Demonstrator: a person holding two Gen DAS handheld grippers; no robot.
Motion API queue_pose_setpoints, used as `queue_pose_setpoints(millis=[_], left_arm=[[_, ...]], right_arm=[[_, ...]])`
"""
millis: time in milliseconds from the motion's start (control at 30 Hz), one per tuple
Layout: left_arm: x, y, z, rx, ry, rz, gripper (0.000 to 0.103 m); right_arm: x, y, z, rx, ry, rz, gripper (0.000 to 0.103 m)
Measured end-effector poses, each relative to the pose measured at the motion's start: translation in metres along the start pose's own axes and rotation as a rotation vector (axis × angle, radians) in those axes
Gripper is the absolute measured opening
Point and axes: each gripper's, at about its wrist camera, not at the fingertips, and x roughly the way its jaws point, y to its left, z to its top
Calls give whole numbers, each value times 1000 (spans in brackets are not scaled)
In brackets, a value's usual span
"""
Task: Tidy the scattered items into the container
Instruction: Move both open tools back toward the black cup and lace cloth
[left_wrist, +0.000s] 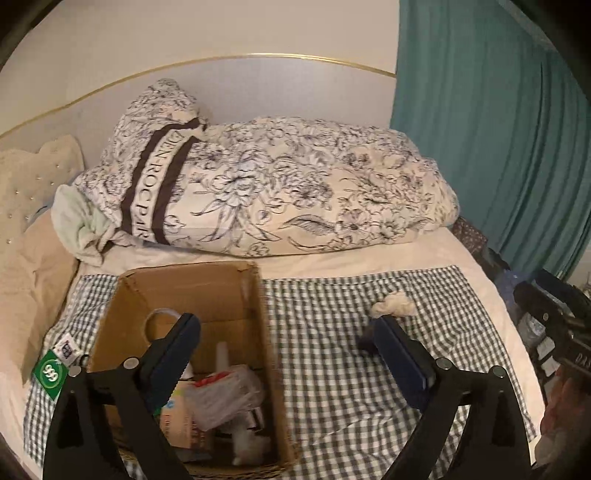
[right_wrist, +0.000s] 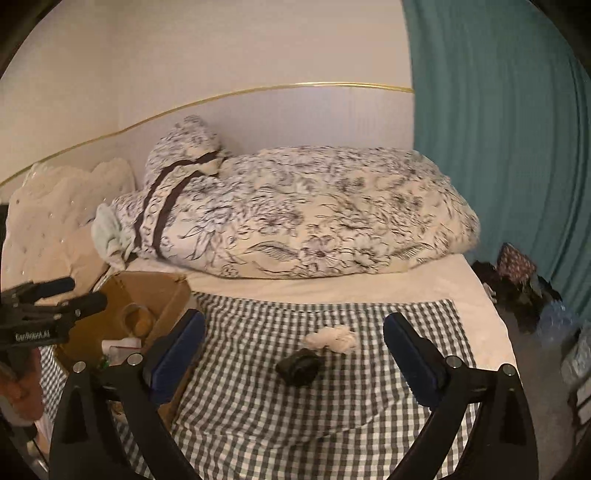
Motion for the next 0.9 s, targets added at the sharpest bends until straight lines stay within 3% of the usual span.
queue_pose_setpoints(millis=[200,367,600,900], left_arm=[[14,-26,-7,9,6,-45,103],[40,-46,-15,18,21,-41,103],[89,-74,-29,13,74,-61,103],[139,-95,-43,7,124,-27,103]], right_arm=[[11,-16,-3,-11,48,-62,102],[30,-42,-12,3,115,-88,102],[53,-74,-31,31,171,-102,102],[109,-105,-51,54,252,-79,102]])
